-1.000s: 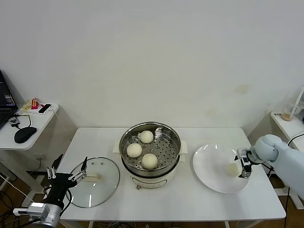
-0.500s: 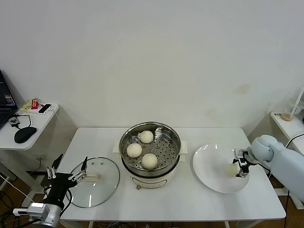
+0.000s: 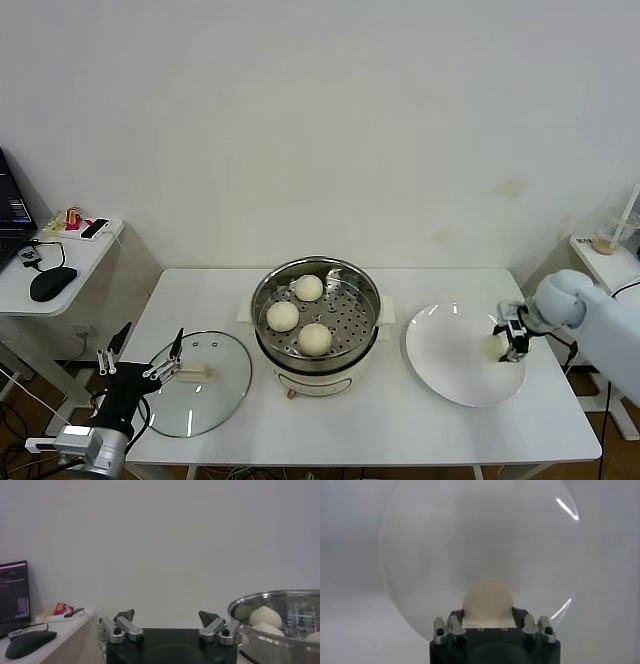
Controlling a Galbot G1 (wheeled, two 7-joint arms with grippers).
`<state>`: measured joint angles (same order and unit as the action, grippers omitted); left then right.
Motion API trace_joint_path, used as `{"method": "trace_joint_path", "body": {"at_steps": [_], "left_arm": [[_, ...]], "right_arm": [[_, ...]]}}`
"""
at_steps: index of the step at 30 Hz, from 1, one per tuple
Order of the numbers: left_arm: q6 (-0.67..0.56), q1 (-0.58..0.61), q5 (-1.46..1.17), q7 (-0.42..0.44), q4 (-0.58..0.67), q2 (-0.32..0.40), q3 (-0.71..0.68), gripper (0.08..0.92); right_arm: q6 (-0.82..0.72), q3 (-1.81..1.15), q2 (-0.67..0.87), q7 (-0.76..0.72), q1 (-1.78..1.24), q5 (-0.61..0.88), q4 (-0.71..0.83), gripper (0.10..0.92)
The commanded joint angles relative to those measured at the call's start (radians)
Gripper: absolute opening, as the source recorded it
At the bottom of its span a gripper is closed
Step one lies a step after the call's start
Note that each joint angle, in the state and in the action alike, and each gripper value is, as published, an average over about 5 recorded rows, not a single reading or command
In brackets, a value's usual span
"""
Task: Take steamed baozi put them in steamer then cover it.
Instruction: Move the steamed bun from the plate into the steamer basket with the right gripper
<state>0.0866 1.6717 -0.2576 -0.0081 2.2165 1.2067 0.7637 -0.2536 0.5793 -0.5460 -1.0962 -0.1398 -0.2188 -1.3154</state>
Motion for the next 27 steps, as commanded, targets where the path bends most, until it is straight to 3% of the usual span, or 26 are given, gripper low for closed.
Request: {"method": "trace_joint_path", "body": {"at_steps": [1,12,27], "left_arm": [[0.001,-0.004,0.000,-0.001,0.000,-0.002,-0.004,0.823],[0.003,-0.015,-0.001,-0.001,-0.013,-0.006,-0.008,0.823],[0.002,-0.024,-0.004,-0.003,-0.026,-0.006,0.005,0.823]], "right_arm": [[-0.053,0.281,0.030,-0.002,0.402,0.193,-0.139,0.619],[-0.189,0.615,-0.224,0.096,0.822,0.514,-0.203,0.621],[-0.374,0.675,-0.525,0.260,0.717,0.740,-0.133,0.628]]}}
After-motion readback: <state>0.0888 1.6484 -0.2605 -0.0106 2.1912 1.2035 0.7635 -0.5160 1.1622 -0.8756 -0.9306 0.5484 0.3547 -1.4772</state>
